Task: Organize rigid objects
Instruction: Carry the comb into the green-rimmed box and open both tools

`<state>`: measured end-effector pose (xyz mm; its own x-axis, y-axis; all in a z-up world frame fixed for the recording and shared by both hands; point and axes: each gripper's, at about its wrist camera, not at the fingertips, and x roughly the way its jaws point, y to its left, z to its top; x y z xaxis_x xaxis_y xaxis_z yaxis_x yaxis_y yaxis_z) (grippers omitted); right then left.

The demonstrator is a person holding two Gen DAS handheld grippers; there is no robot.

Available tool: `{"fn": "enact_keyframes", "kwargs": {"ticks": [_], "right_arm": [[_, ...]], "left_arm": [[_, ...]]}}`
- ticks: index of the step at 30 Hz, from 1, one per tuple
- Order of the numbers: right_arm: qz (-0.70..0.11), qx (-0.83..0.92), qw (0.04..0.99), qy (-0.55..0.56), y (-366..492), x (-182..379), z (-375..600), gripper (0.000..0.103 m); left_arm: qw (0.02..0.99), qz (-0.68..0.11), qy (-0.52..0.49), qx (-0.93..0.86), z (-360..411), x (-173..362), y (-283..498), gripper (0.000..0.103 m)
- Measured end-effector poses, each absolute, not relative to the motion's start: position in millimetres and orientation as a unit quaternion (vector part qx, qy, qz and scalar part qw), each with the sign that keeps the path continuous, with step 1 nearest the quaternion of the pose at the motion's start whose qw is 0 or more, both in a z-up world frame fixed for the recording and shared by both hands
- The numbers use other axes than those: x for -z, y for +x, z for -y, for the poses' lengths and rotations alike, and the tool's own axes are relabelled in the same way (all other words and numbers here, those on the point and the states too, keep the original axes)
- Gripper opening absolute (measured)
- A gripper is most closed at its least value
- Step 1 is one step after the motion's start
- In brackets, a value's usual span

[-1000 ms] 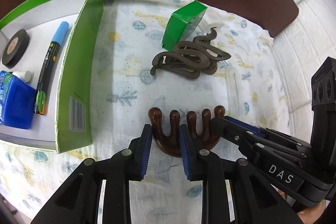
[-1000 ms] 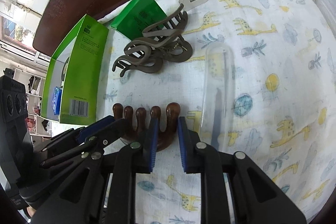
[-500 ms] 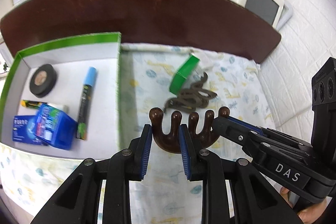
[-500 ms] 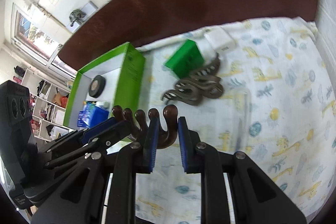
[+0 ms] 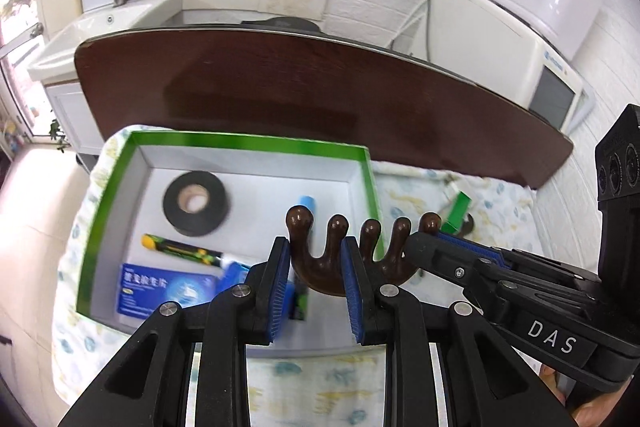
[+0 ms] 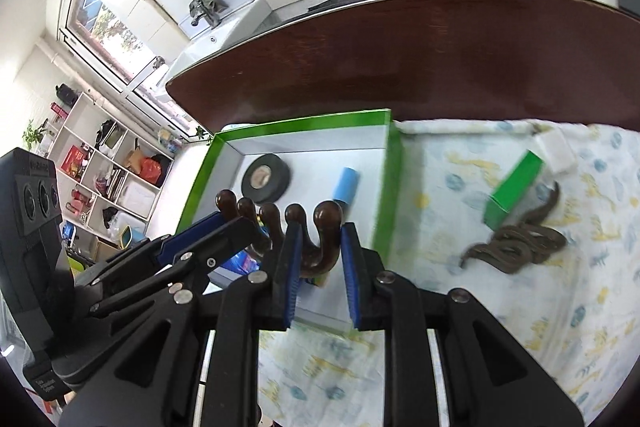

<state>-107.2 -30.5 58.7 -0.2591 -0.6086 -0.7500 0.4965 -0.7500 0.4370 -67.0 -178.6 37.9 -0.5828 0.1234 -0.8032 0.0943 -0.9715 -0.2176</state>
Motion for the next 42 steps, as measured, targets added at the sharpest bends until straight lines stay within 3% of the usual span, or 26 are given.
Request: {"fn": "enact_keyframes", "kwargs": {"ticks": [20, 42], "right_arm": [[0.013, 0.765, 0.326, 0.556, -150.4, -3.1, 123.8, 0.021], [0.017, 0.751, 0.330, 0.571, -155.2, 5.8, 117.1, 0.020]], "left_arm": [[0.003, 0.152, -0.506, -0.849, 244.1, 31.7, -123.3, 0.025], [-0.010, 0.141, -0.523, -0.841, 241.9, 40.7, -123.8, 0.025]]}}
